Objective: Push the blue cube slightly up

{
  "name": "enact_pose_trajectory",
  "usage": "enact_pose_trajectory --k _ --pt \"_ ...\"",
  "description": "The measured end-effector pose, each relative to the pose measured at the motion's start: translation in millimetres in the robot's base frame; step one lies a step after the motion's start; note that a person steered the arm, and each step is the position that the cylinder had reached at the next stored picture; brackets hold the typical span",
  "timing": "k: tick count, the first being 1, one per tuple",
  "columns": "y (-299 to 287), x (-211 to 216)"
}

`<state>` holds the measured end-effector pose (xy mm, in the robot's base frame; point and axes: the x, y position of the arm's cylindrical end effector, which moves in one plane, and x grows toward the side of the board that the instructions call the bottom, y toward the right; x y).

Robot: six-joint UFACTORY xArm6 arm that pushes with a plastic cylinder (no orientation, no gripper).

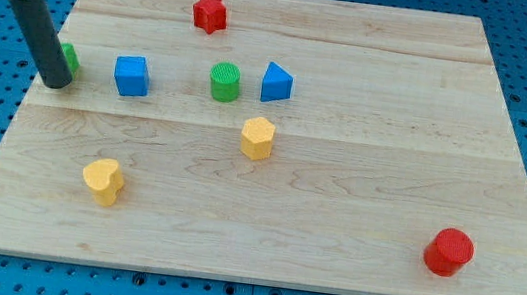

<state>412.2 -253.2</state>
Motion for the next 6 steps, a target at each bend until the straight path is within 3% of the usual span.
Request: enact_pose_trajectory --k 1,2,4,5,6 --pt "33 25" --pt "75 22" --pt "72 -2" --pt "77 10" --pt "146 34"
